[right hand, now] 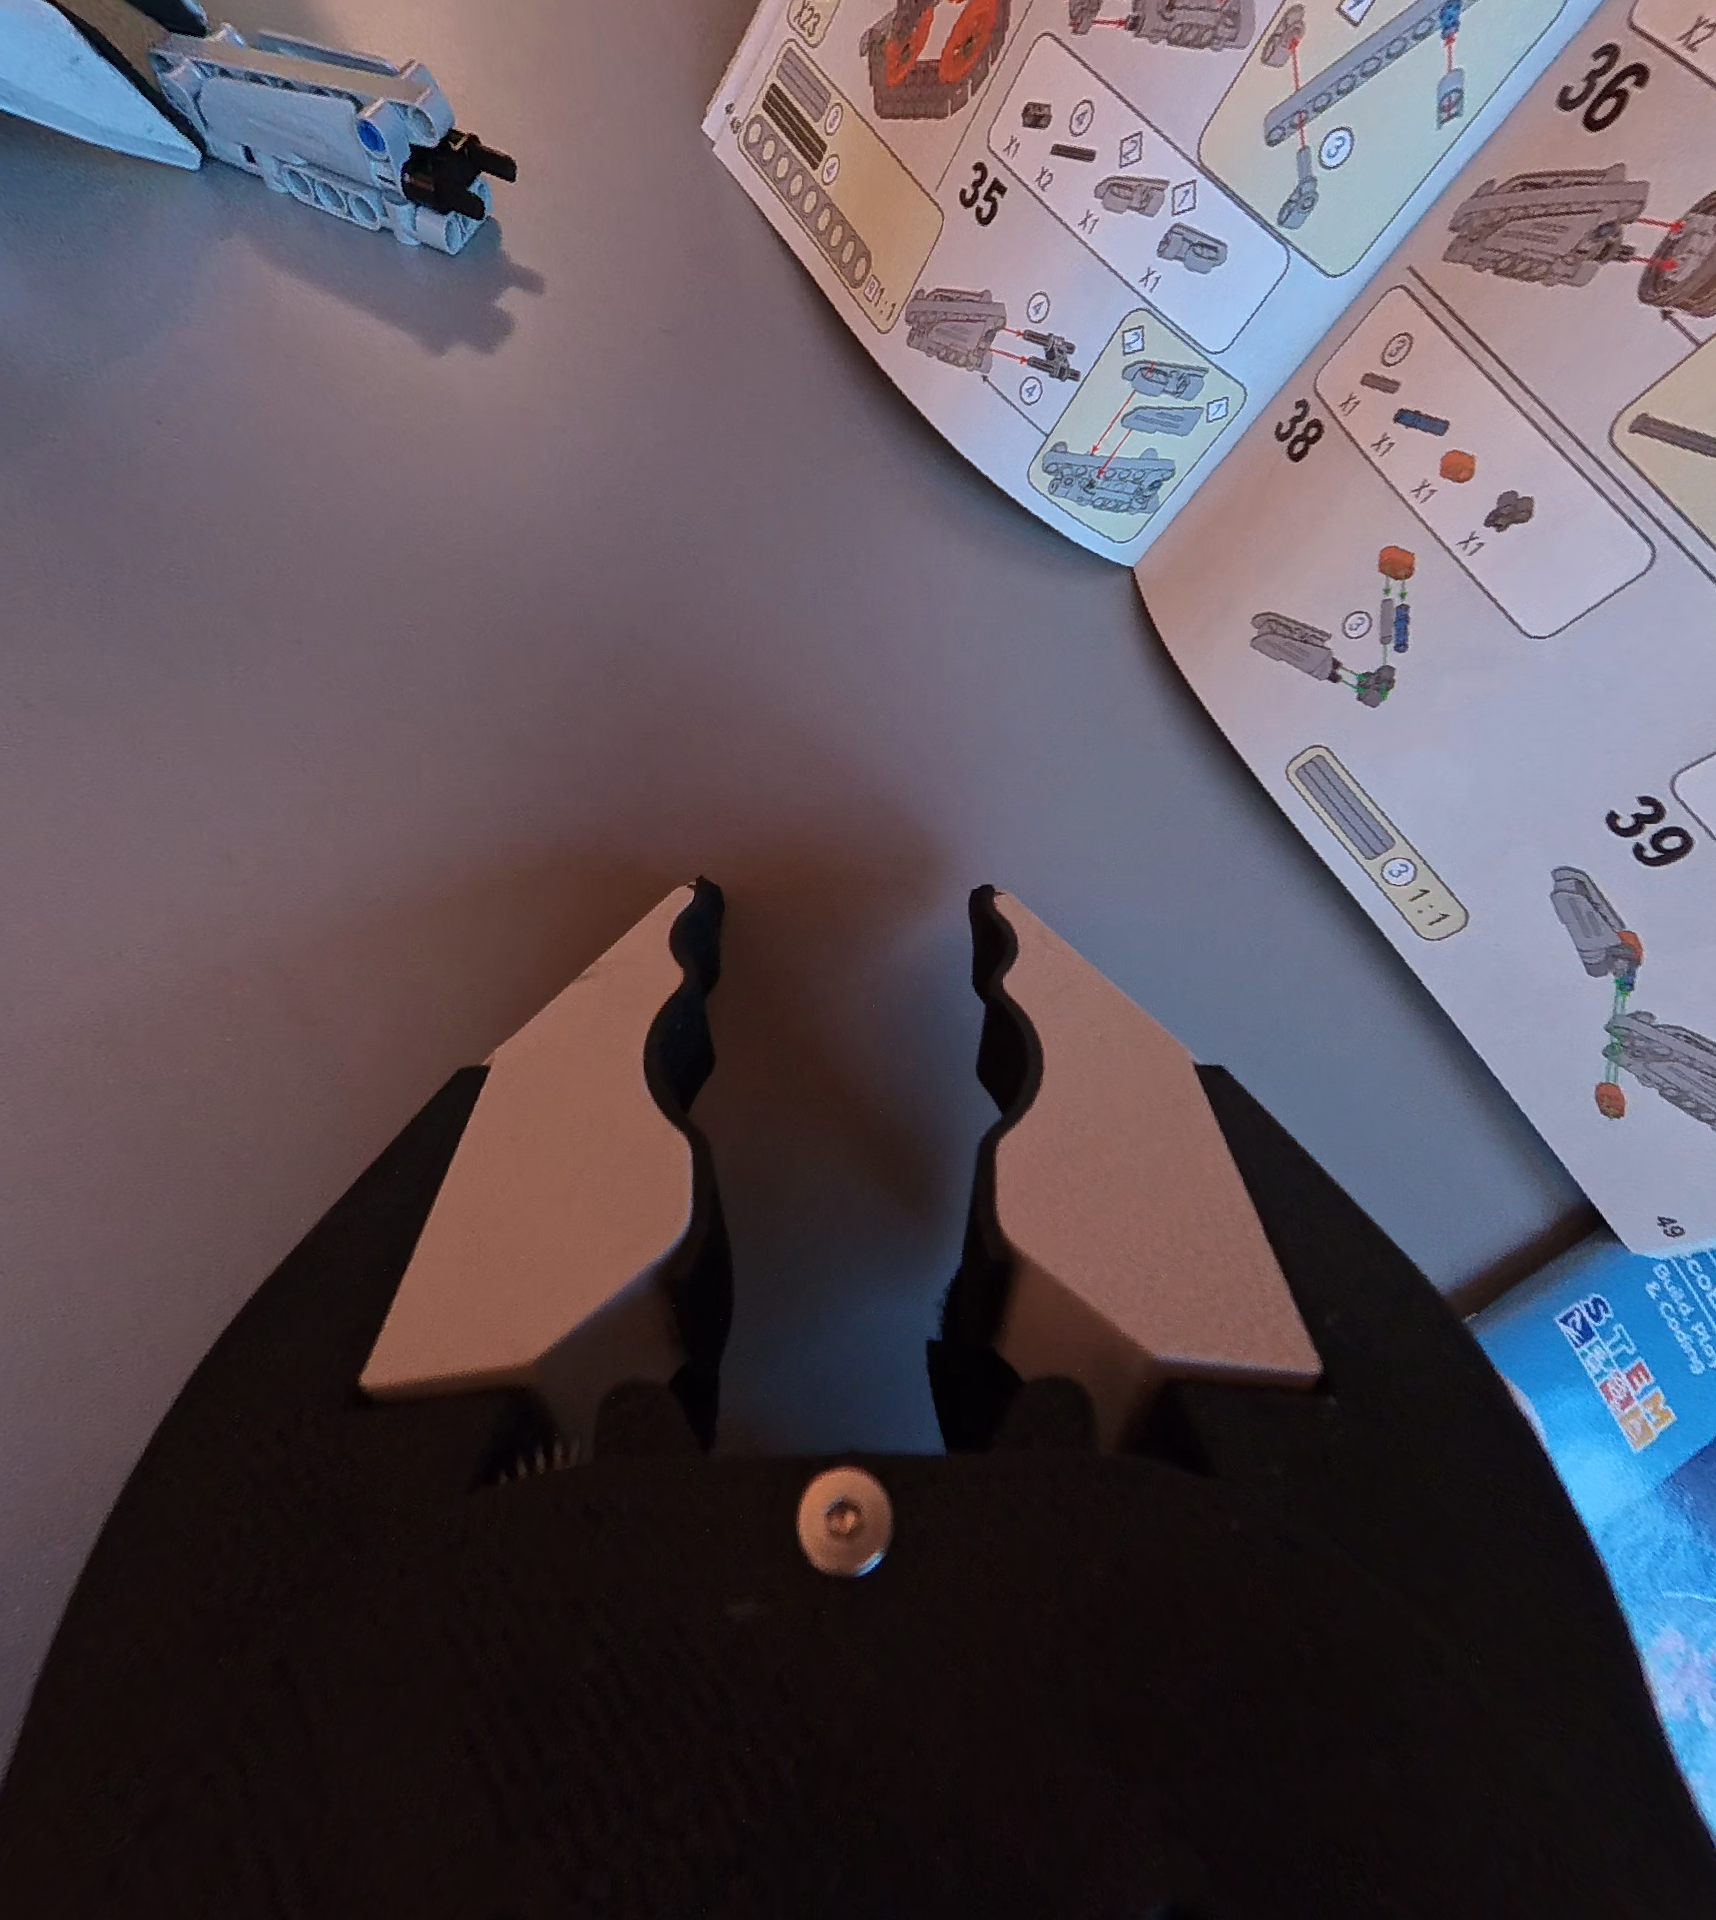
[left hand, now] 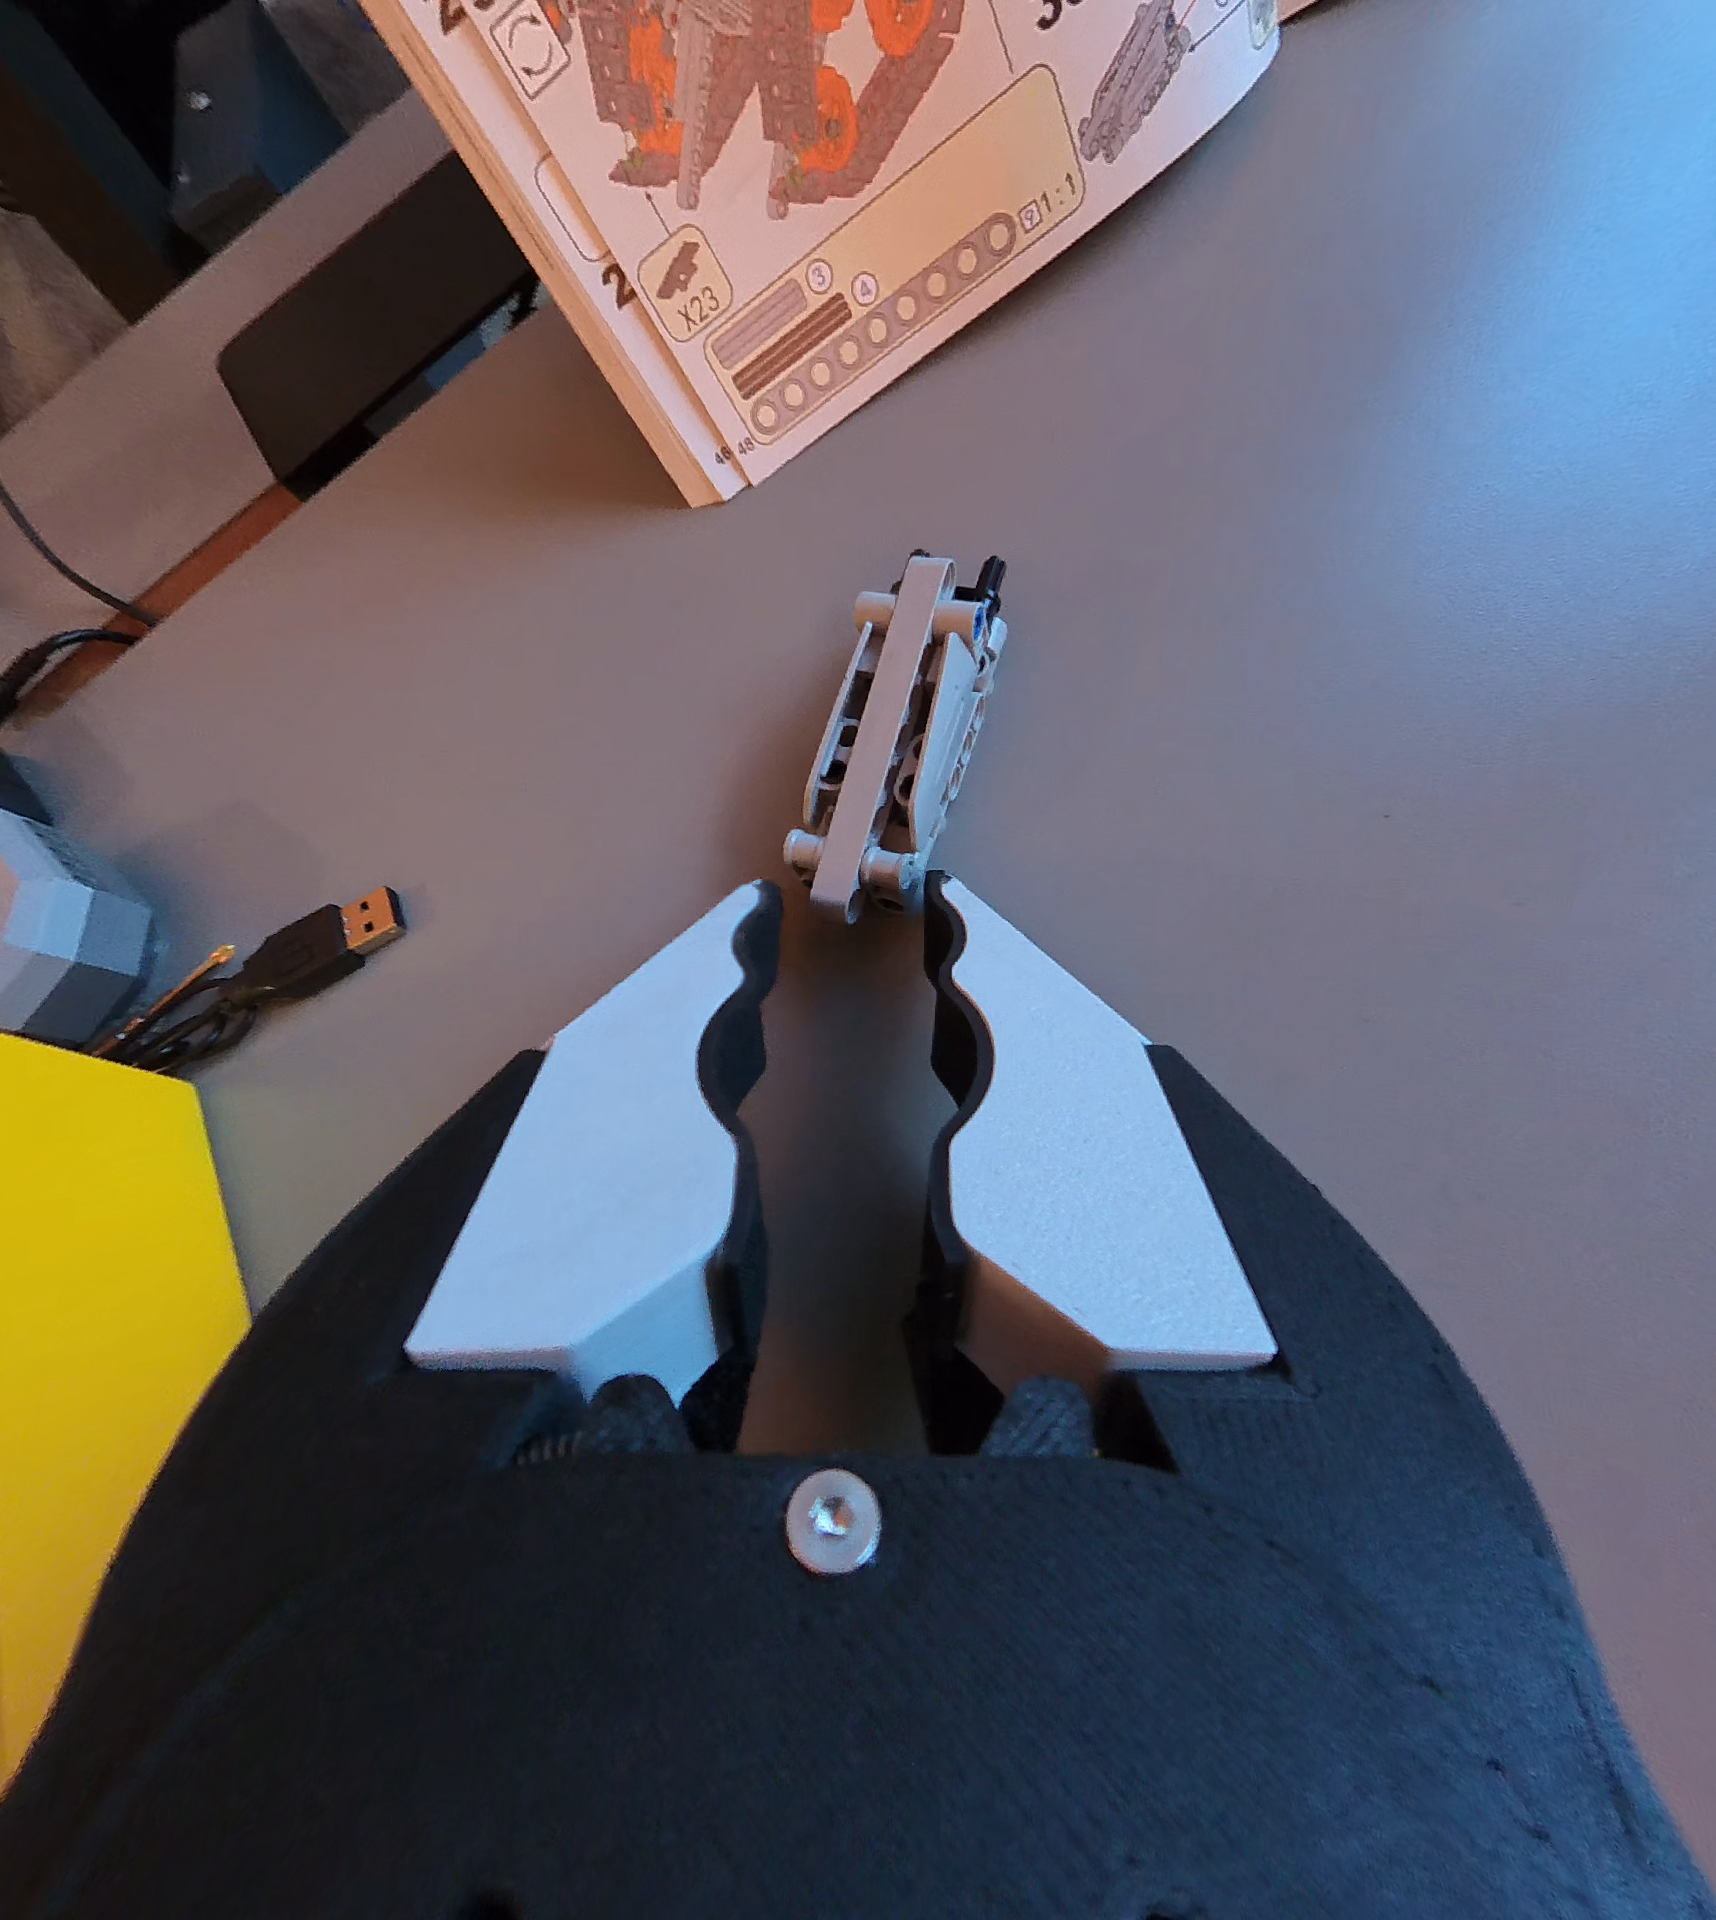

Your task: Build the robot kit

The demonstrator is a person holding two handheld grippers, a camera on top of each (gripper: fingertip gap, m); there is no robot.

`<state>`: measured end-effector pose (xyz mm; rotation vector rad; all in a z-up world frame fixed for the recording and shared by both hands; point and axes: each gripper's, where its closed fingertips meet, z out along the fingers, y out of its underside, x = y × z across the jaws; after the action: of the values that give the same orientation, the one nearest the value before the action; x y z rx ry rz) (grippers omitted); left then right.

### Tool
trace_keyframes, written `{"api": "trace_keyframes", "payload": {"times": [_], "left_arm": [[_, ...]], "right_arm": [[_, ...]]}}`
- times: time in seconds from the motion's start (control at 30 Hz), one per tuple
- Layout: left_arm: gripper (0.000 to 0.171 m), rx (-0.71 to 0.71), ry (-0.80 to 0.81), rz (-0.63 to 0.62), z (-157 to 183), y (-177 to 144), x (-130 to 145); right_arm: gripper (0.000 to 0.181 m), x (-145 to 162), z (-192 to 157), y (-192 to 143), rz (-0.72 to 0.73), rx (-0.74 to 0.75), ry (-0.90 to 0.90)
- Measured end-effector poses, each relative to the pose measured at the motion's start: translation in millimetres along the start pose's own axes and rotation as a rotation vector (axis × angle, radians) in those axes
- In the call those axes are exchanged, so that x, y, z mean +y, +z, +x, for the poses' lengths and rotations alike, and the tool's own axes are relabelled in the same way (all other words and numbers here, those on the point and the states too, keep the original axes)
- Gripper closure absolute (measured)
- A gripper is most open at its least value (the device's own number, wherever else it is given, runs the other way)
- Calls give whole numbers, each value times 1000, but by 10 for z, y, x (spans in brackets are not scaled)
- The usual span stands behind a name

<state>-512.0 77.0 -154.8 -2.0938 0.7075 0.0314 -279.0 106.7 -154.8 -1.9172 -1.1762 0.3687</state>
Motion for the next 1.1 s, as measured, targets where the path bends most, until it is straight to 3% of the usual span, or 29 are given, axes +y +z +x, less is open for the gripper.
{"api": "trace_keyframes", "payload": {"times": [0.2,1.1], "left_arm": [[139,-19,-26,-2,-43,-1,5],[145,44,-60,-15,-7,11,20]], "right_arm": [[132,3,-3,7,-4,-14,15],[133,-2,-14,0,1,-9,-4]]}}
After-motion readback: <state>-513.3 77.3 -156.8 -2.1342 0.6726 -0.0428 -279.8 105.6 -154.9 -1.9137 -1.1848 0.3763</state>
